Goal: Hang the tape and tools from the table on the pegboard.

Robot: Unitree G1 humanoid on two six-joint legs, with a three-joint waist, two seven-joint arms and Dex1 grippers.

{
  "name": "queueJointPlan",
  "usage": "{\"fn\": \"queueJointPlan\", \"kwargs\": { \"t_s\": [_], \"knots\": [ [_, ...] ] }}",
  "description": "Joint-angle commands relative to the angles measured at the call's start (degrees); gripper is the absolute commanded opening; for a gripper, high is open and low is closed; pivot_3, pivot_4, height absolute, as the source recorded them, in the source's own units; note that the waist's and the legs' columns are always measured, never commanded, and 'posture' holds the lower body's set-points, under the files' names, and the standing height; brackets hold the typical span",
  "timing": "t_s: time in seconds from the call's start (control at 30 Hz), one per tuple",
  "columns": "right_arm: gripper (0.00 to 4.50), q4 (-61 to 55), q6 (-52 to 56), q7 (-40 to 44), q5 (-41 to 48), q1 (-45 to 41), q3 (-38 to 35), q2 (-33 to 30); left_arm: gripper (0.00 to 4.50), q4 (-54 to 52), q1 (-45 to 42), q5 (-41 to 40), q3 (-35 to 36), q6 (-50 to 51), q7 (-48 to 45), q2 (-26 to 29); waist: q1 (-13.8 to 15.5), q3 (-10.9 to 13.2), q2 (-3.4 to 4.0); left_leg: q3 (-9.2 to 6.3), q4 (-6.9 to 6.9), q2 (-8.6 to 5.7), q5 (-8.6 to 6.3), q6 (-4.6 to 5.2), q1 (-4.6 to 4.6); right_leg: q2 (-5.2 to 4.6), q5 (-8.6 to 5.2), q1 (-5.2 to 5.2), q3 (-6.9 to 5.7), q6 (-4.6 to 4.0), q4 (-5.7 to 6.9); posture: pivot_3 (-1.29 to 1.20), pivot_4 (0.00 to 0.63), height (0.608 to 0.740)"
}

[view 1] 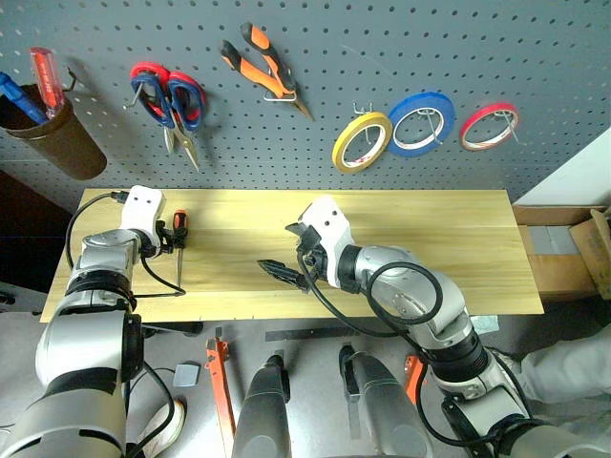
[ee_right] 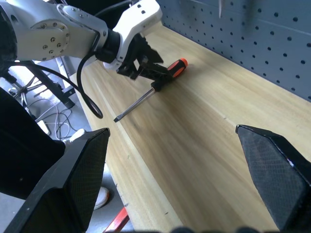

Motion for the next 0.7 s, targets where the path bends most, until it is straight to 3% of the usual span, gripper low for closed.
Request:
{"fn": "queueJointPlan", "kwargs": {
  "t_s": [0.03, 0.1, 0.57, 0.7],
  "knots": [
    [4.50, -1.64, -1.23, 0.08, 0.75, -0.91, -0.71, 0.64, 1.38, 0.33, -0.72, -0.86, 1.30, 1.86, 0.03, 0.99, 0.00, 0.00, 0.00, 0.00, 0.00, 0.00, 0.00, 0.00, 0.00, 0.00, 0.00, 0.00, 0.00, 0.00, 0.00, -0.04, 0.437, 0.740],
    [4.50, -1.46, -1.28, 0.06, 0.75, -1.10, -0.83, 0.73, 0.84, 0.32, -0.67, -0.77, 1.49, 2.53, 0.08, 1.25, 0.00, 0.00, 0.00, 0.00, 0.00, 0.00, 0.01, -0.01, 0.00, 0.00, 0.00, 0.00, 0.00, 0.00, 0.00, -0.04, 0.436, 0.740],
    [4.50, 0.43, -3.03, 0.44, 0.59, -2.10, -1.10, 0.86, 0.81, 0.06, -0.49, -1.00, 2.33, 3.27, 1.12, 1.63, -0.02, 0.00, -0.01, 0.00, -0.03, 0.00, 0.14, -0.26, 0.00, 0.00, 0.00, 0.00, 0.01, 0.01, 0.00, -0.04, 0.418, 0.740],
    [4.50, 0.90, -3.53, 0.52, 0.48, -2.34, -1.19, 0.66, 2.11, 0.21, -0.34, -1.47, 2.74, 3.75, 0.97, 1.71, 0.00, 0.00, -0.01, 0.00, -0.03, 0.00, 0.14, -0.27, 0.00, 0.00, 0.00, 0.00, 0.00, 0.01, 0.00, -0.04, 0.421, 0.740]
  ]
}}
